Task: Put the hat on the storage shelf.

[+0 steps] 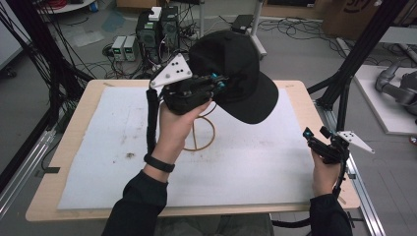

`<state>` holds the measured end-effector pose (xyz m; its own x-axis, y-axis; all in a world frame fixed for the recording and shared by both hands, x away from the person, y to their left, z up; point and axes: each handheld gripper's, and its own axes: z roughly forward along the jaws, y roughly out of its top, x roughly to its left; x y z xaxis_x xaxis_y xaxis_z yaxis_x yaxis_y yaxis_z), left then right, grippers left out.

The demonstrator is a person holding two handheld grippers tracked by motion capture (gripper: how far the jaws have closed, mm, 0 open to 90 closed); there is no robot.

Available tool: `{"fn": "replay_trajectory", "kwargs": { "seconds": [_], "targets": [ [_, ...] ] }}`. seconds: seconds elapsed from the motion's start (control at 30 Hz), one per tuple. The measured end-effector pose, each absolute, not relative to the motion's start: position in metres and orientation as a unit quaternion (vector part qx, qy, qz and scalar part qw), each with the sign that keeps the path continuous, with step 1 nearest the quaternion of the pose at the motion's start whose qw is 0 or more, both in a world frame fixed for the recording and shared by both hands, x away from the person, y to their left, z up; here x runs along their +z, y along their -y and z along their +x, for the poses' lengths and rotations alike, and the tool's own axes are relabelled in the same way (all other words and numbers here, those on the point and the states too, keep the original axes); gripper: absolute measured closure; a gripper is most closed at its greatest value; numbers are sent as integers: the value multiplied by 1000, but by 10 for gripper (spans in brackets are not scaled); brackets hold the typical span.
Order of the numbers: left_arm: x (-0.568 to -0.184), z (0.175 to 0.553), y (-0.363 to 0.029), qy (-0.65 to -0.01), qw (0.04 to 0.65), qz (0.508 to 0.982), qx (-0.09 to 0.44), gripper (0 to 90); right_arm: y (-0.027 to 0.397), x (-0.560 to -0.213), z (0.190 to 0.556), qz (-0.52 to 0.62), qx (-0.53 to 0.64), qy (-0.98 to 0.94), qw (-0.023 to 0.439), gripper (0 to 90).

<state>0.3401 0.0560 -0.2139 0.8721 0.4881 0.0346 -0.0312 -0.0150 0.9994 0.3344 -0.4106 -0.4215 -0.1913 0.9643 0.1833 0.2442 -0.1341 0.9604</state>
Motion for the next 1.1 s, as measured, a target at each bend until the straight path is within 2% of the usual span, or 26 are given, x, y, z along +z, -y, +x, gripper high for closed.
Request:
{"fn": "replay_trajectory", "kwargs": {
  "seconds": [0.37,1.1],
  "targets": [
    [-242,349,-95,-216,663,688,200,879,405,-422,337,530,525,-573,339,287],
    [-282,349,-116,-252,636,704,189,864,400,-425,339,524,515,-589,337,287]
  ]
}}
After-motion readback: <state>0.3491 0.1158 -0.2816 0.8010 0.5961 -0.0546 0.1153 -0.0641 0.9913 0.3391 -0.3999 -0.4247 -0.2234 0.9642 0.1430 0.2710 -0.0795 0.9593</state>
